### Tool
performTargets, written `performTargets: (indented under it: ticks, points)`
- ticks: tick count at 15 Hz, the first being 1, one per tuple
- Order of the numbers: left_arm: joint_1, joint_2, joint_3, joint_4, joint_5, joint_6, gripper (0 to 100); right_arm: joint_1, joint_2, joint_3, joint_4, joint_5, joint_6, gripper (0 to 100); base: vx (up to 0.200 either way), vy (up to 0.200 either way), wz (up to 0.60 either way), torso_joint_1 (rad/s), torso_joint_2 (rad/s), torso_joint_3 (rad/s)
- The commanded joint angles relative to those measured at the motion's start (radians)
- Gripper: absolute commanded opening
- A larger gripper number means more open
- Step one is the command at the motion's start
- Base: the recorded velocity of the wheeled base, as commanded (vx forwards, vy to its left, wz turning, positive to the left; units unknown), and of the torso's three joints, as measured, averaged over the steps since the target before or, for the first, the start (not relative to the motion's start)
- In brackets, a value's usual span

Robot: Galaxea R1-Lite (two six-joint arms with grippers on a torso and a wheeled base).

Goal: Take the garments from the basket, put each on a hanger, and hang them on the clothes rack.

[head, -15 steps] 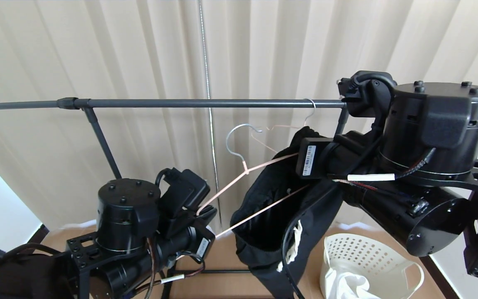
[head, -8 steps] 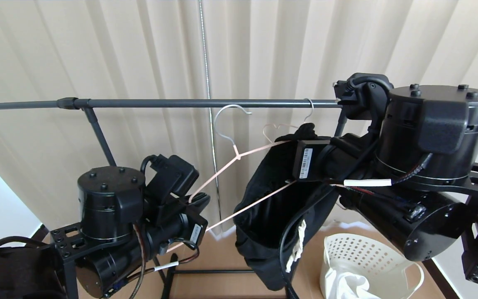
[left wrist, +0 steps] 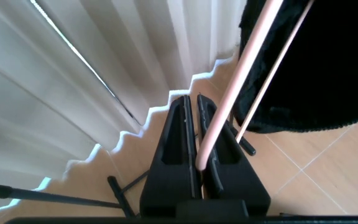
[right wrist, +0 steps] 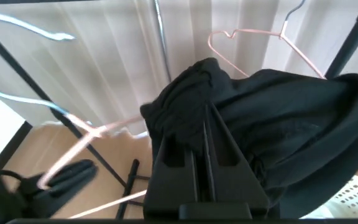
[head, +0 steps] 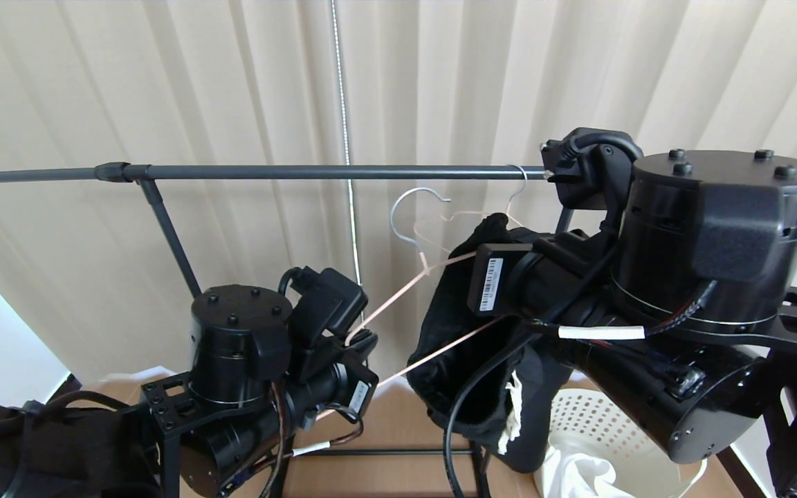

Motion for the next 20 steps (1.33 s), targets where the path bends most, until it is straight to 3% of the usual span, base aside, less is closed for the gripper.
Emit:
performTargets:
  ticks: [1,10,11,13,20]
  points:
    - [-0.026,0.029,0.0,0.0,0.0,0.001,0,0.006,-0.003,-0.012,-0.001,0.0,0.014,0,0.0,0.0,0.0,0.0,0.0,0.0]
    - [-0.038,0.002,0.015,-0.002,0.002,-0.012,0,0.029,-0.023,-0.012,-0.001,0.0,0.024,0,0.0,0.0,0.0,0.0,0.0,0.0]
    - [-0.038,-0.012,0.015,-0.002,0.002,-0.014,0,0.028,-0.026,-0.009,-0.001,-0.001,0.023,100,0.0,0.0,0.0,0.0,0.0,0.0]
    - [-0.038,-0.038,0.023,-0.002,0.002,-0.026,0,0.026,-0.028,-0.008,-0.001,-0.038,0.021,100,0.0,0.0,0.0,0.0,0.0,0.0]
    - [-0.041,-0.069,0.055,-0.002,0.0,-0.031,0,0.002,-0.017,-0.009,-0.009,-0.047,0.017,100,0.0,0.0,0.0,0.0,0.0,0.0]
